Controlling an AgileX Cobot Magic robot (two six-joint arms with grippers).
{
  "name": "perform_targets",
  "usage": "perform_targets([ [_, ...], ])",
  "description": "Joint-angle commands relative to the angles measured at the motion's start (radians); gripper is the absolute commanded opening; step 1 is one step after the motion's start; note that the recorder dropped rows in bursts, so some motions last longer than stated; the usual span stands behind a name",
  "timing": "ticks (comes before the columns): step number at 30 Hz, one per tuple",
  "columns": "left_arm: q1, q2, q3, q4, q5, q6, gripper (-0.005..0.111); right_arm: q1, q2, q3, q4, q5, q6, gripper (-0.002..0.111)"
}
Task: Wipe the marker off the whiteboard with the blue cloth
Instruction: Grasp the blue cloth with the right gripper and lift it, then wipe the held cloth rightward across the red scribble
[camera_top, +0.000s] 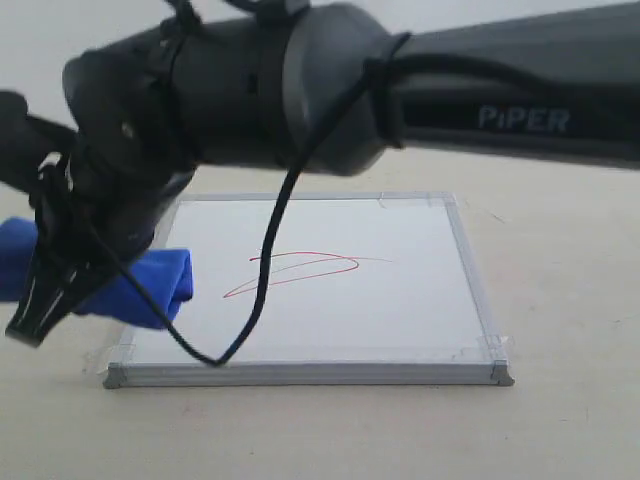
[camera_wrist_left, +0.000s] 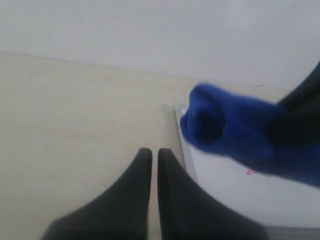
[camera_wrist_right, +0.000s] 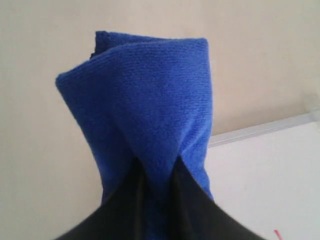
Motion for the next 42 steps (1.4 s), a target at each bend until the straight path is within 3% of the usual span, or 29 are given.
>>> perform_targets([
  [1,0.003,-0.003,0.004,0.003,0.001,0.006,0.004,-0.11,0.01,-0.027,-0.038,-0.027,0.1,0.0],
  [9,0.003,-0.003,0.004,0.003,0.001,0.006,0.004,-0.276,0.135,-0.035,0.022,-0.043,0.209,0.0],
  [15,0.003,-0.003,0.004,0.003,0.001,0.006,0.004,-0.279,0.276,-0.11,0.136,-0.037,0.167,0.0],
  [19,0.003,-0.003,0.004,0.003,0.001,0.006,0.004,-0.279,0.379,-0.197,0.18,0.068,0.112,0.0],
  [22,0.003,-0.003,0.004,0.003,0.001,0.006,0.004,-0.281,0.424,-0.233,0.101,0.189,0.091,0.0],
  [28,0.003,-0.003,0.004,0.003,0.001,0.006,0.004,-0.336,0.439,-0.235,-0.338,0.341,0.265,0.0],
  [36,0.003,-0.003,0.004,0.003,0.001,0.006,0.004,-0.529,0.428,-0.235,-0.345,0.438,0.381,0.0],
  [42,0.003,-0.003,0.004,0.003,0.001,0.006,0.004,-0.583,0.428,-0.235,-0.251,0.477,0.383,0.0],
])
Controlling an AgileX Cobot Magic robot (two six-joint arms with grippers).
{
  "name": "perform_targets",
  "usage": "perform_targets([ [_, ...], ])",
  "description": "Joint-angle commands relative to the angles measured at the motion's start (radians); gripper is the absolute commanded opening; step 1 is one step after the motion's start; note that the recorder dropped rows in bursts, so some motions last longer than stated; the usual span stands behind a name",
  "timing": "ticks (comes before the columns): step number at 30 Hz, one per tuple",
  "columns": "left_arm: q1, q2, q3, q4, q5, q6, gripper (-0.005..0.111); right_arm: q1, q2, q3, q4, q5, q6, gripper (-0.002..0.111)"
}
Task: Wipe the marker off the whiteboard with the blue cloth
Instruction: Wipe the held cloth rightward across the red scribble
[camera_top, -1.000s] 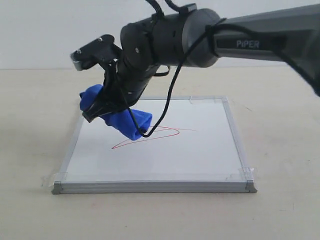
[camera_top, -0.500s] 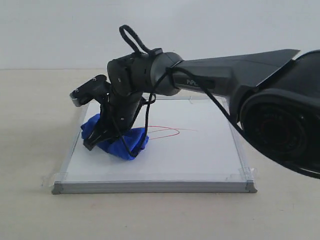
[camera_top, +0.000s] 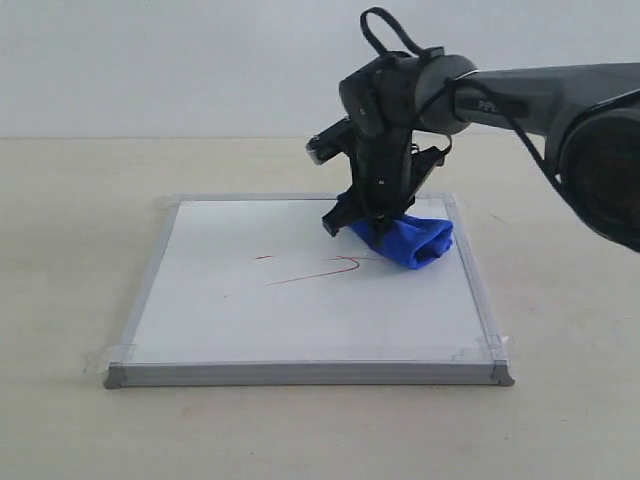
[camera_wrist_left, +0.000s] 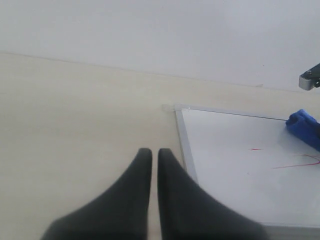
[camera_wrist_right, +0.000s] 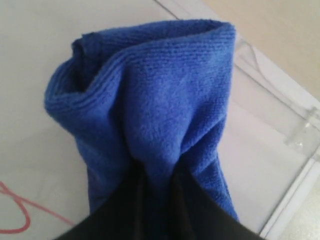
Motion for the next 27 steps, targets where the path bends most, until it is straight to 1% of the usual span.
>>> perform_targets([
  [1,0.003,-0.003,0.004,0.003,0.001,0.006,0.004,-0.029,0.028,0.022,0.076,0.085,-0.013,0.0],
  [4,0.003,-0.003,0.004,0.003,0.001,0.006,0.004,0.013,0.028,0.022,0.257,0.067,-0.097,0.0],
  [6,0.003,-0.003,0.004,0.003,0.001,0.006,0.004,0.066,0.028,0.022,0.357,0.066,-0.191,0.0],
  [8,0.003,-0.003,0.004,0.003,0.001,0.006,0.004,0.128,0.028,0.022,0.401,0.06,-0.256,0.0],
  [14,0.003,-0.003,0.004,0.003,0.001,0.006,0.004,0.313,0.028,0.022,0.422,0.025,-0.319,0.0],
  [17,0.003,-0.003,0.004,0.003,0.001,0.006,0.004,0.379,0.028,0.022,0.412,0.01,-0.389,0.0],
  [20,0.003,-0.003,0.004,0.003,0.001,0.006,0.004,0.394,0.028,0.022,0.332,0.005,-0.381,0.0],
  [22,0.003,-0.003,0.004,0.003,0.001,0.006,0.004,0.377,0.028,0.022,0.235,0.01,-0.32,0.0],
  [25,0.003,-0.003,0.004,0.003,0.001,0.006,0.004,0.316,0.028,0.022,0.095,0.041,-0.21,0.0],
  [27,0.003,-0.003,0.004,0.003,0.001,0.006,0.004,0.251,0.028,0.022,0.058,0.083,-0.169,0.0],
])
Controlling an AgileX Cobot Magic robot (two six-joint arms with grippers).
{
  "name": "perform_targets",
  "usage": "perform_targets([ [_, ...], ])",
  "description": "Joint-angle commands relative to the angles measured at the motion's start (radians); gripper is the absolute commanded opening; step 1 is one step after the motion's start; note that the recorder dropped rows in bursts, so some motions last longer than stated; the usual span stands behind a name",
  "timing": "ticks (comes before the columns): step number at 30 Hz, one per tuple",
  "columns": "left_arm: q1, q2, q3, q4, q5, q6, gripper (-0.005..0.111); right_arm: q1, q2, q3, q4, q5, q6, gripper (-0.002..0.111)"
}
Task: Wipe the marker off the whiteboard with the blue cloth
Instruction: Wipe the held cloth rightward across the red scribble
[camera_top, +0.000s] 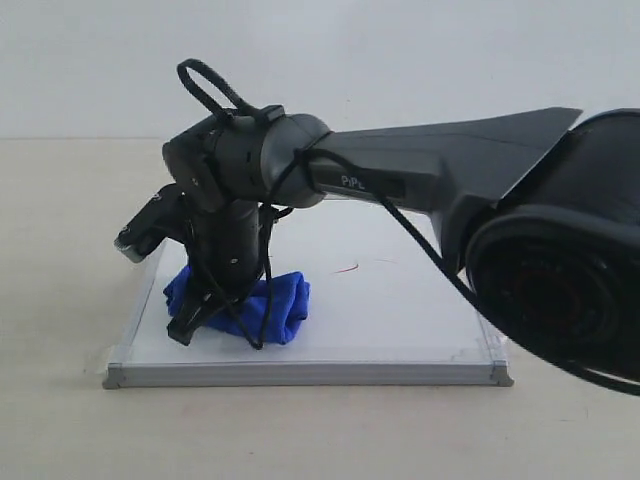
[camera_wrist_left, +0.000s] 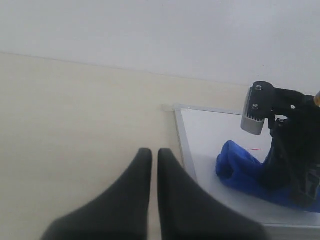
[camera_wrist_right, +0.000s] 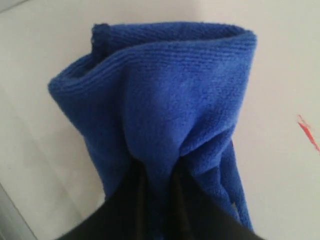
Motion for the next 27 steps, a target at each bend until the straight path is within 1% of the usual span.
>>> perform_targets([
  [1,0.003,-0.003,0.004,0.003,0.001,0.006,0.004,-0.136,0.04,0.025,-0.126,0.12,0.098,0.0],
  [6,0.003,-0.003,0.004,0.003,0.001,0.006,0.004,-0.324,0.04,0.025,-0.16,0.219,0.136,0.0],
  [9,0.003,-0.003,0.004,0.003,0.001,0.006,0.004,-0.42,0.04,0.027,-0.173,0.231,0.165,0.0],
  [12,0.003,-0.003,0.004,0.003,0.001,0.006,0.004,-0.488,0.04,0.027,-0.159,0.231,0.217,0.0],
  [14,0.003,-0.003,0.004,0.003,0.001,0.006,0.004,-0.501,0.04,0.027,-0.106,0.231,0.228,0.0],
  [16,0.003,-0.003,0.004,0.003,0.001,0.006,0.004,-0.487,0.04,0.027,-0.055,0.231,0.219,0.0],
  [19,0.003,-0.003,0.004,0.003,0.001,0.006,0.004,-0.426,0.04,0.027,-0.003,0.231,0.197,0.0],
  [23,0.003,-0.003,0.004,0.003,0.001,0.006,0.004,-0.292,0.04,0.027,0.091,0.231,0.169,0.0],
  [25,0.003,-0.003,0.004,0.003,0.001,0.006,0.004,-0.205,0.05,0.027,0.148,0.231,0.107,0.0],
  [27,0.003,-0.003,0.004,0.003,0.001,0.006,0.004,-0.116,0.062,0.027,0.152,0.231,0.04,0.0],
])
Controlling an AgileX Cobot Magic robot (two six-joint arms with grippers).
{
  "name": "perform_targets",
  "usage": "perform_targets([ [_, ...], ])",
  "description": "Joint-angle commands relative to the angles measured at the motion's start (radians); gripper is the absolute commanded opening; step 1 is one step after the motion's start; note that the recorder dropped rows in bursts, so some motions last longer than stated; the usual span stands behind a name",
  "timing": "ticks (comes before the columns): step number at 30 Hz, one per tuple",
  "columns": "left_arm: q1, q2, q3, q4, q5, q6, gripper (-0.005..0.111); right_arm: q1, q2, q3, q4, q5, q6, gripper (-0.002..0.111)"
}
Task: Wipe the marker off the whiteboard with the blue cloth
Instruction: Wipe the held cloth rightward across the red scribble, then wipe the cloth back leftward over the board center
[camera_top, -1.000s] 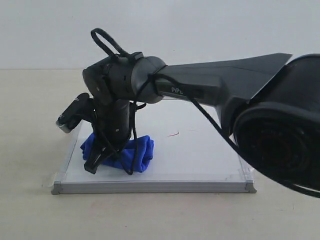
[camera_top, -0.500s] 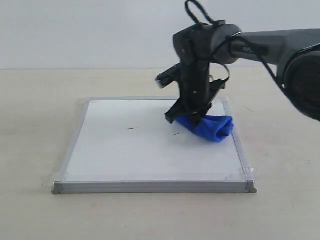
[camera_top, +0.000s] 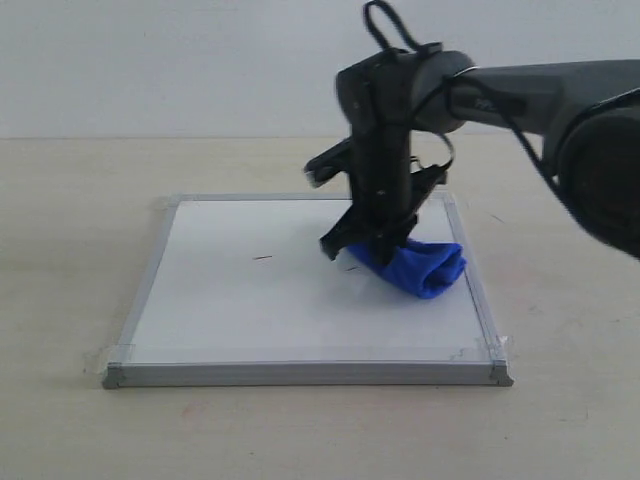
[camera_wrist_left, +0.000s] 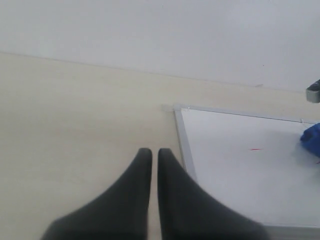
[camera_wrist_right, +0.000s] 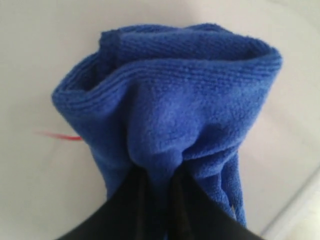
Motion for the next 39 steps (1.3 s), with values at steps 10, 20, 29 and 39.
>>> perform_targets([
  [10,0.003,-0.003,0.004,0.003,0.001,0.006,0.004,0.268,0.08,0.027,-0.141,0.006,-0.09,0.0],
  [20,0.003,-0.003,0.004,0.003,0.001,0.006,0.004,-0.004,0.08,0.027,-0.139,-0.1,0.132,0.0],
  [29,0.003,-0.003,0.004,0.003,0.001,0.006,0.004,-0.051,0.08,0.023,0.133,-0.234,0.251,0.0],
  [39,0.003,-0.003,0.004,0.003,0.001,0.006,0.004,0.189,0.085,-0.068,0.468,-0.48,-0.039,0.0],
])
